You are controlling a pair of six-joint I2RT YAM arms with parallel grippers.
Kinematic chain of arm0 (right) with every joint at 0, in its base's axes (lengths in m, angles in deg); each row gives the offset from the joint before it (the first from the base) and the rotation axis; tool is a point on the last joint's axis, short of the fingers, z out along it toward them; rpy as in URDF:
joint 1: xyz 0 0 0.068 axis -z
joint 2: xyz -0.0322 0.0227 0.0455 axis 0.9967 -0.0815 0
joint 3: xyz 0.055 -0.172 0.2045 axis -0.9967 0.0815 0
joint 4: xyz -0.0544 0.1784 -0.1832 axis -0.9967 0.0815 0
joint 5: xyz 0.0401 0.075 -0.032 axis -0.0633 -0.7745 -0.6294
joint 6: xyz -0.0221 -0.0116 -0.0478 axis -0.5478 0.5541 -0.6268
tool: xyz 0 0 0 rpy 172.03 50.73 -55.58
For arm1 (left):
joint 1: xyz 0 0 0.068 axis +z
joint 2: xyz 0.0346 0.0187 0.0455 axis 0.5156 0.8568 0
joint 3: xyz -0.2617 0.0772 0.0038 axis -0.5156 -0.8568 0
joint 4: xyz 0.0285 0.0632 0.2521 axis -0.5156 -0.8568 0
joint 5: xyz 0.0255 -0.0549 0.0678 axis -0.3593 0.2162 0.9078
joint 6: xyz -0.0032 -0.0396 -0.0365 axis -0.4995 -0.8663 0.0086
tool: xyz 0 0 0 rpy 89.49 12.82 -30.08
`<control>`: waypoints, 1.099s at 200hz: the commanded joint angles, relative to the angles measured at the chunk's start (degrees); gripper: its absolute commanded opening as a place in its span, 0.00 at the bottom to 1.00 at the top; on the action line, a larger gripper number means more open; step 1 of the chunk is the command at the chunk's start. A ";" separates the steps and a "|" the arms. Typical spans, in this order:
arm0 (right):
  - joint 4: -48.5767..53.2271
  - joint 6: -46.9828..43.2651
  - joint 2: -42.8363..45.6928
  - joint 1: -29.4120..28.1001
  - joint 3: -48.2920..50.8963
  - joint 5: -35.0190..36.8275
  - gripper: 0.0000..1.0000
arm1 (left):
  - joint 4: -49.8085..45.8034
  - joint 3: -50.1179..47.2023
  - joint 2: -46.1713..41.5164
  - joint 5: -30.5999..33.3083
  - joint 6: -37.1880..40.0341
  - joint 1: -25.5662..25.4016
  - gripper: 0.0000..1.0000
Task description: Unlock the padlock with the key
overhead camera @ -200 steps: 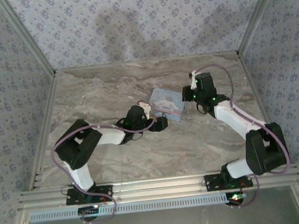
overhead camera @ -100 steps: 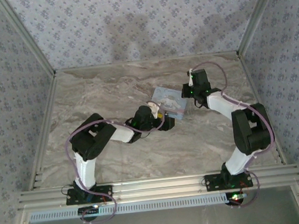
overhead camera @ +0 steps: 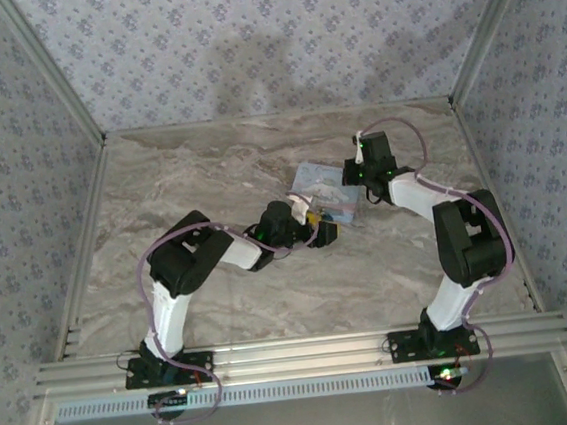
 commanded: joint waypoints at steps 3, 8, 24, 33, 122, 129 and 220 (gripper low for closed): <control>-0.52 -0.43 -0.45 0.00 0.03 -0.13 0.00 | 6.73 -0.09 2.10 -3.67 -2.75 0.05 0.73; -0.48 -0.36 -0.48 0.01 0.09 -0.05 0.00 | 8.01 -0.27 2.47 -4.08 -3.36 0.16 0.71; -0.71 -0.34 -0.28 -0.11 0.31 -0.03 0.00 | 10.04 -0.40 3.50 -4.95 -5.18 0.27 0.70; -0.76 -0.33 -0.26 -0.02 0.43 -0.11 0.00 | 10.02 -0.54 3.61 -4.66 -5.48 0.18 0.71; -1.37 -0.01 -0.18 -0.38 0.88 0.13 0.00 | 15.22 -0.83 6.08 -3.51 -10.32 -1.48 0.70; -1.55 0.02 -0.21 -0.49 0.93 0.06 0.00 | 14.76 -0.74 6.01 -2.97 -10.32 -1.73 0.74; -3.40 0.99 -0.36 -0.59 2.37 -0.23 0.00 | 9.96 1.48 8.07 -0.90 -14.93 -4.48 0.75</control>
